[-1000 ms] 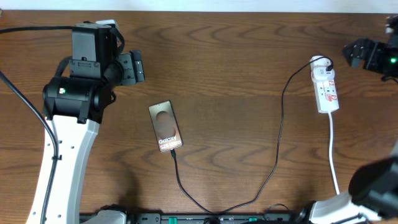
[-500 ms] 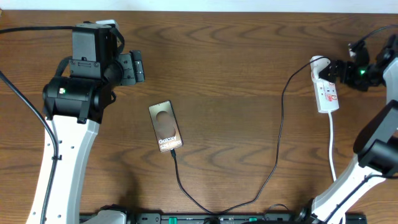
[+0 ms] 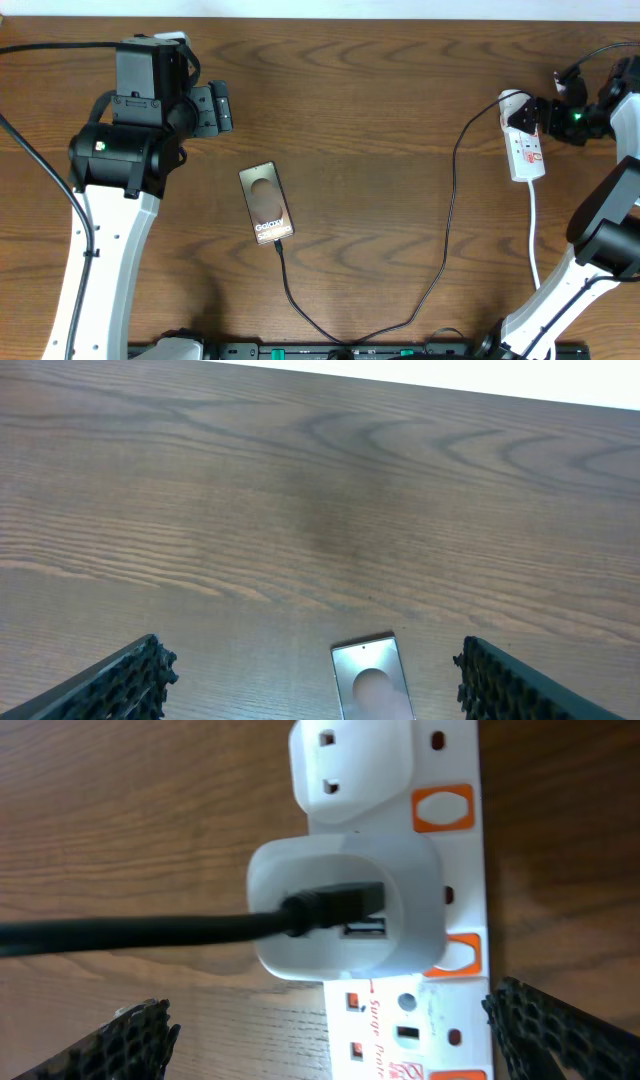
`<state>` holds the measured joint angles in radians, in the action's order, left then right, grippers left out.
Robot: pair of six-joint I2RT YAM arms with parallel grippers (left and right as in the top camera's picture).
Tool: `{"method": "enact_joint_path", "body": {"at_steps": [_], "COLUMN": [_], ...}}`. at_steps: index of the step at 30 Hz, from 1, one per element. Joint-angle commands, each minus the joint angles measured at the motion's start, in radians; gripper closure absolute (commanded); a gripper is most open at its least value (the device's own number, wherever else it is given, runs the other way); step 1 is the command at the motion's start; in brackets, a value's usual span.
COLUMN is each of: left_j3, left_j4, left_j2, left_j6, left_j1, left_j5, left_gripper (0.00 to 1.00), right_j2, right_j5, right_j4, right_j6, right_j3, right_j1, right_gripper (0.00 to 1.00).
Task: Plug charger to phone and switch on socket
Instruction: 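Move the right gripper toward the white power strip switch, then position the right gripper over the orange switch beside the charger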
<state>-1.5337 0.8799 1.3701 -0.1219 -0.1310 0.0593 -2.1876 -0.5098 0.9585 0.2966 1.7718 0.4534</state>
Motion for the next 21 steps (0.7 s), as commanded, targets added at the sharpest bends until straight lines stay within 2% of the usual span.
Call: {"method": "enact_joint_path", "body": {"at_steps": [1, 21], "left_j3": [-0.009, -0.009], "left_j4": [0.002, 0.002], "left_j2": [-0.003, -0.003], "left_j6": [0.017, 0.017], "left_j1": [-0.001, -0.001], "left_j5": [0.021, 0.021], "left_gripper": [0.11, 0.11], "right_j2": [-0.008, -0.036], "right_j5": [-0.024, -0.05], "right_j4": [-0.005, -0.005], "right_j6": [0.003, -0.084], "right_j3": [0.006, 0.005], "right_j1": [-0.018, -0.038], "right_gripper": [0.01, 0.01]}}
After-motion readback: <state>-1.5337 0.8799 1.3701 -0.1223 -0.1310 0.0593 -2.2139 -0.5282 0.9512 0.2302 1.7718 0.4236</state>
